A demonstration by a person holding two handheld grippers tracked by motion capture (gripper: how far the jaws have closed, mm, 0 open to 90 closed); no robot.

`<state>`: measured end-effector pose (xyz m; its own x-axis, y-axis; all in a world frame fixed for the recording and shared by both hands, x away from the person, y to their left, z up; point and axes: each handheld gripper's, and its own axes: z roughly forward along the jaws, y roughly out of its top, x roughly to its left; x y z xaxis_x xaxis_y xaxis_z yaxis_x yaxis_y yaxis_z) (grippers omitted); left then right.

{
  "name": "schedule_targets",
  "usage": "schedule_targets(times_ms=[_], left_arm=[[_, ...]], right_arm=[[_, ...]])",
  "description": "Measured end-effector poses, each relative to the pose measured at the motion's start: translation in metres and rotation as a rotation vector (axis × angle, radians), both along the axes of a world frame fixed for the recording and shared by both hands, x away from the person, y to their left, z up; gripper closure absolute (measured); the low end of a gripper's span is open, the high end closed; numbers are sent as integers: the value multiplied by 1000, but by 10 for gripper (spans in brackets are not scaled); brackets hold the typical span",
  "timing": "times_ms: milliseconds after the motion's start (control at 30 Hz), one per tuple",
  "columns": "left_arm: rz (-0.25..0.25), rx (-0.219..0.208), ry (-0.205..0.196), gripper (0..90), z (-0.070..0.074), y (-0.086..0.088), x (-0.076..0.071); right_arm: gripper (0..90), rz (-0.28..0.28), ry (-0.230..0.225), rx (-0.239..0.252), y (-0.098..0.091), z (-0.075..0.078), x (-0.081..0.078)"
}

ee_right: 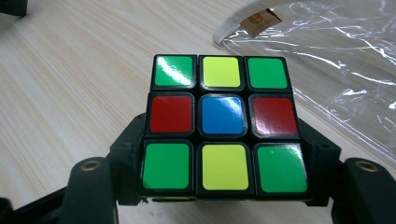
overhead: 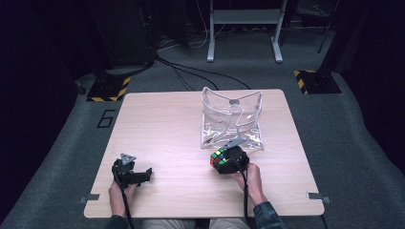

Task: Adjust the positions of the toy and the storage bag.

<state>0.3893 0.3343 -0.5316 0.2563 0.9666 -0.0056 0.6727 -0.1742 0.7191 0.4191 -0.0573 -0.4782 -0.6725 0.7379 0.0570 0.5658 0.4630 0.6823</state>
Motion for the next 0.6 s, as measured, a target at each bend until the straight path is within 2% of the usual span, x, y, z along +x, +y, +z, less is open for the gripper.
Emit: schedule_targets(times_ms=[133,367,600], left_arm=[[0,0,0,5,0,0,0],[-2,-1,1,5,0,0,0],[0,-3,0,5,0,0,0]], right_arm=[[331,6,12,-4,7,-4,6],[331,-32,39,5,14,-7,15],[331,-44,54,0,20,-13,23]])
